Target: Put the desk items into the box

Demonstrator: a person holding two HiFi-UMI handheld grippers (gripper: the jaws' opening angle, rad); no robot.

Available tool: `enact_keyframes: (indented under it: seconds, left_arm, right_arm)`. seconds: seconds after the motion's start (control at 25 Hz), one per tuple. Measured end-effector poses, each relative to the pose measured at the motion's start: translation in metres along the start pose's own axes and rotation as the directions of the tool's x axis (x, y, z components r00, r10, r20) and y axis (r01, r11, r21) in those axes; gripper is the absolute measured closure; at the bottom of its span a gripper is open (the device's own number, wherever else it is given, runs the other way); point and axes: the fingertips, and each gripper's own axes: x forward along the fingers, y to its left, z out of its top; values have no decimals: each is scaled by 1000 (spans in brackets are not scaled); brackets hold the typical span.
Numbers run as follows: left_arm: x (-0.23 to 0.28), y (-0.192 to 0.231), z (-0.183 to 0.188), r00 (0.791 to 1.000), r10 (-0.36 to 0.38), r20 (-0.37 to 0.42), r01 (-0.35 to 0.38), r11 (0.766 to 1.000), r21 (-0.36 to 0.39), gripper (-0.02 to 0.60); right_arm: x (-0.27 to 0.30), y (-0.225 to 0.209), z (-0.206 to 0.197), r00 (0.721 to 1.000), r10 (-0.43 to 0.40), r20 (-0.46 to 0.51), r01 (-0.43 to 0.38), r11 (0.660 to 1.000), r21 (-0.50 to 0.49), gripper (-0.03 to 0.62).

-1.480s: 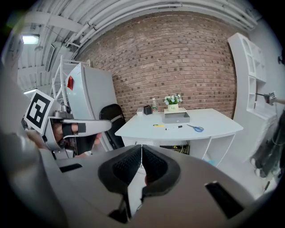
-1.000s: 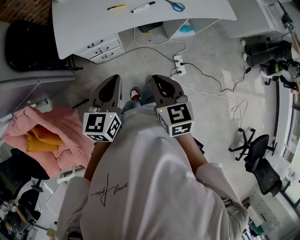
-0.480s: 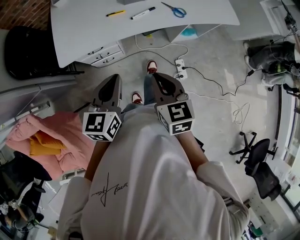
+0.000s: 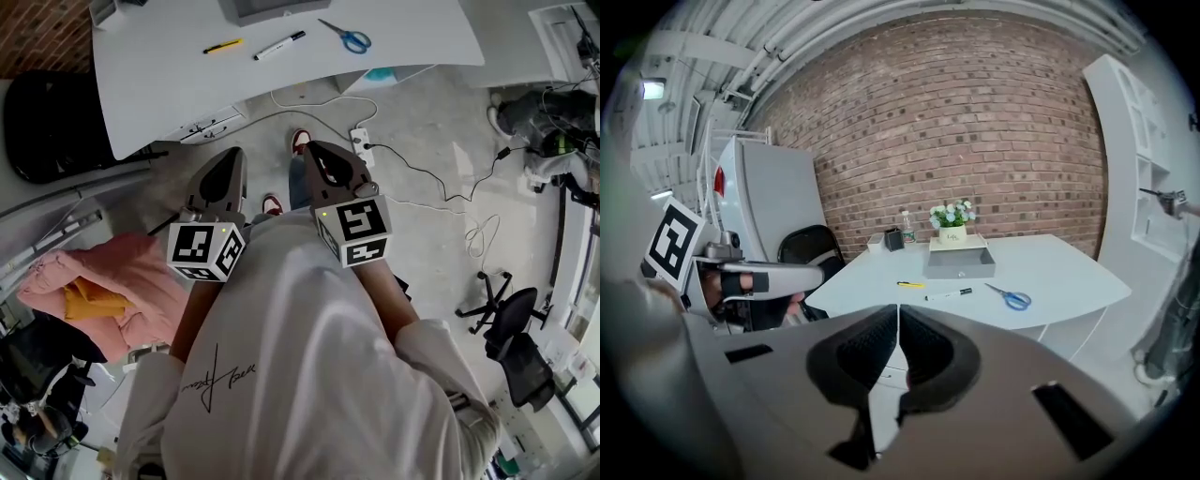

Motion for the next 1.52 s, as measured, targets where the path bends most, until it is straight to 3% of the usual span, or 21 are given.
enact_keyframes:
  seconds: [0.64, 1.16, 1.52]
  left_arm:
    - [99, 9, 37, 999, 20, -46, -18, 999, 37, 575]
    - [179, 15, 45, 994, 60, -95, -53, 996, 72, 574]
    - [209, 18, 53, 990, 98, -97, -88, 991, 98, 574]
  right_arm:
    - [58, -84, 47, 999, 33, 6, -33, 999, 23, 566]
    - [102, -148, 58, 996, 90, -16, -89, 995, 47, 566]
    - [114, -174, 85, 983, 168, 79, -178, 976, 130, 566]
